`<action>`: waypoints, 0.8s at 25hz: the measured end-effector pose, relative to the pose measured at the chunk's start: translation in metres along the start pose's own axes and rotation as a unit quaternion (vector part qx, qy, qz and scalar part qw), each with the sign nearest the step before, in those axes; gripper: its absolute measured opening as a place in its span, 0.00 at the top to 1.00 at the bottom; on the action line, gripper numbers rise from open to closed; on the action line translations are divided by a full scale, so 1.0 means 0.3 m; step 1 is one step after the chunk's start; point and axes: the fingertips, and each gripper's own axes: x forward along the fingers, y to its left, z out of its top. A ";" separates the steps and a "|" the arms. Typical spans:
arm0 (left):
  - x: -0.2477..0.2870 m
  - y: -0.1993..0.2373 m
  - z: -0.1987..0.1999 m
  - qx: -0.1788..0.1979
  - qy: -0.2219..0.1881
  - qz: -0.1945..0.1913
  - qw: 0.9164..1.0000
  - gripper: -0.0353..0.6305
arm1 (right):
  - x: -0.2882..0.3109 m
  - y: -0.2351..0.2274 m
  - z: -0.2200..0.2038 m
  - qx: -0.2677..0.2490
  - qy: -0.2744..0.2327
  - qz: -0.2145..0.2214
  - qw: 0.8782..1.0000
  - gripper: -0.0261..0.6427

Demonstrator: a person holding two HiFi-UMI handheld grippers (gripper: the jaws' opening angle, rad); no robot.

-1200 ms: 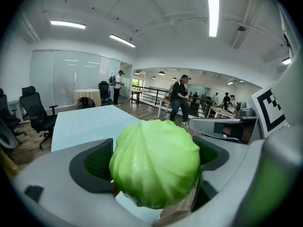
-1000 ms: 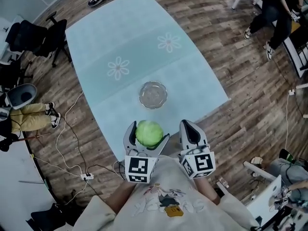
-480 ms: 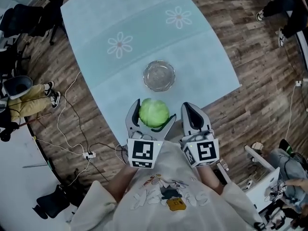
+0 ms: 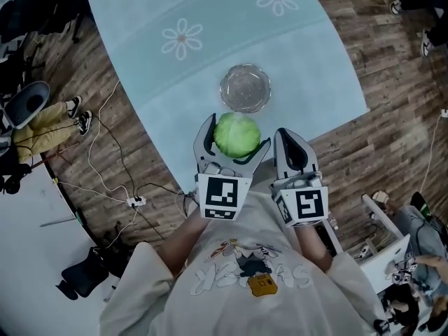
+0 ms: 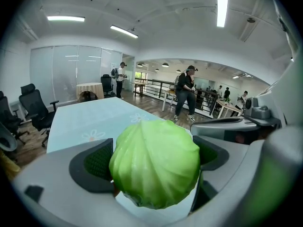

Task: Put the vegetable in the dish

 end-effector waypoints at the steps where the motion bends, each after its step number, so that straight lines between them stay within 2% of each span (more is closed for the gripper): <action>1: 0.008 0.005 -0.004 0.000 0.001 -0.001 1.000 0.15 | 0.009 -0.003 -0.007 -0.001 0.002 -0.002 1.000 0.93; 13: 0.097 0.079 -0.115 -0.008 0.032 -0.009 0.999 0.15 | 0.093 -0.016 -0.039 -0.005 0.008 -0.030 0.999 0.93; 20: 0.172 0.104 -0.148 -0.014 0.037 -0.013 0.999 0.15 | 0.141 -0.042 -0.075 -0.003 0.013 -0.043 0.999 0.93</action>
